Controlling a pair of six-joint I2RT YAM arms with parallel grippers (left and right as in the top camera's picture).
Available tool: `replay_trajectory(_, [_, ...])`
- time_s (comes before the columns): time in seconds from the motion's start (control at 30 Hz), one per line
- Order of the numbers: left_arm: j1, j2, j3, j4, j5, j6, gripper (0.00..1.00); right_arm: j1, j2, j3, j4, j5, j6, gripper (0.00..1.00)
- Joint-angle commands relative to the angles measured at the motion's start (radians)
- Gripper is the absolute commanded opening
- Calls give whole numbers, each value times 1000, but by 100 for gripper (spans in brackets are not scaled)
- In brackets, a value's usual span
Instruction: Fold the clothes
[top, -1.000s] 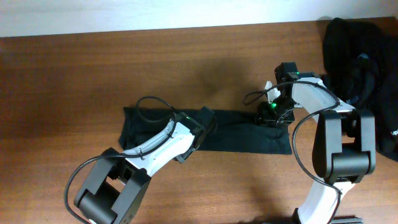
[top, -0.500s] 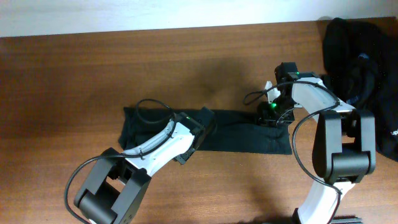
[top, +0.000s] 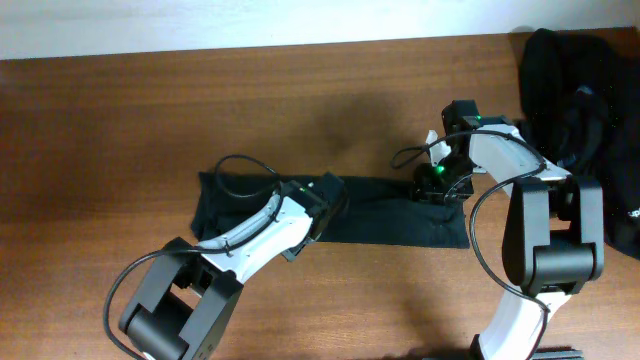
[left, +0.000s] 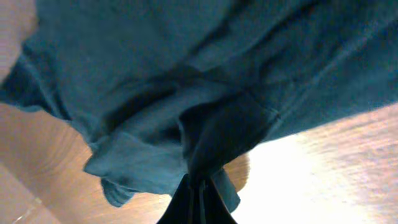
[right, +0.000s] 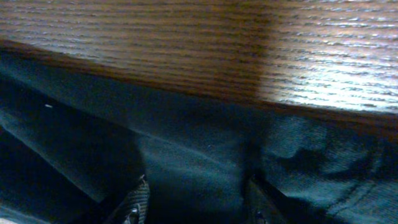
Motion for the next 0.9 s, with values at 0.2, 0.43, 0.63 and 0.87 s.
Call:
replay_trajectory(0.2, [26,-9,67,63,-88,102,0,-1,11,-29,11,40,-6,56])
replay_trajectory(0.43, [82,-8,92,149,22,337,1,-1,11,-29,11,40,-6,56])
replay_trajectory(0.63, [92,-8,92,174,21,338,40,-1,11,-29,11,40,-6,56])
replay_trajectory(0.87, [92,-9,108,221,-27,308,93,-1,11,-29,10,40,-6,56])
